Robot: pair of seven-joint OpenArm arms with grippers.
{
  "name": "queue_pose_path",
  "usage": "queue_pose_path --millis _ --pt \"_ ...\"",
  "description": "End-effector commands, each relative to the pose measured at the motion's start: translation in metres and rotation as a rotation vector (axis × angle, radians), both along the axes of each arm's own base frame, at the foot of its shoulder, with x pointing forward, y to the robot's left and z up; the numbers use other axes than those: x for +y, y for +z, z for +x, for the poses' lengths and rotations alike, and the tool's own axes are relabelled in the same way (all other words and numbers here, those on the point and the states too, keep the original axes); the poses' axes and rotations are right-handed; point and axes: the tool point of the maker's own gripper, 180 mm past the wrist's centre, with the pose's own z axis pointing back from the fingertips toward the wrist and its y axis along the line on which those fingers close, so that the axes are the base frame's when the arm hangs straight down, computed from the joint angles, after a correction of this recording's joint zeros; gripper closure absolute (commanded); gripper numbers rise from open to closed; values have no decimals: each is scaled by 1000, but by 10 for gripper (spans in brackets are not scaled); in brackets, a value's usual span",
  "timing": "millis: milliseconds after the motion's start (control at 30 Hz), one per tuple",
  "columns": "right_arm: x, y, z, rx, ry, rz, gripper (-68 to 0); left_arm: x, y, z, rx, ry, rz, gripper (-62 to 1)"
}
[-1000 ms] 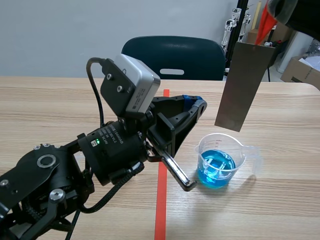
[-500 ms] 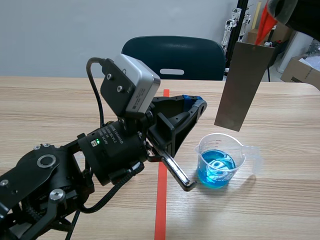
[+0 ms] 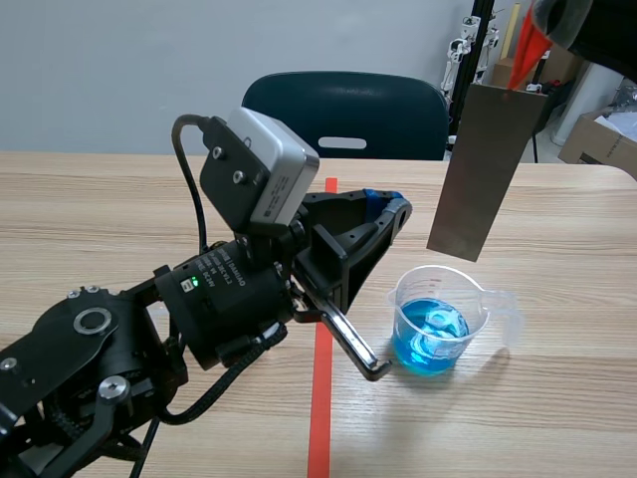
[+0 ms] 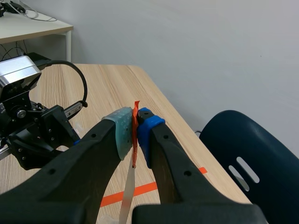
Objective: Do the redox reaction experiment. move the plate over the blue solution
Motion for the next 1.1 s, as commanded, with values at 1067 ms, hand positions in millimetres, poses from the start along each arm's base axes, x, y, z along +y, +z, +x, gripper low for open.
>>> queue_pose_path --millis 1067 --pt "1 8 -1 -11 15 13 -2 -3 -13 1 57 5 66 -27"
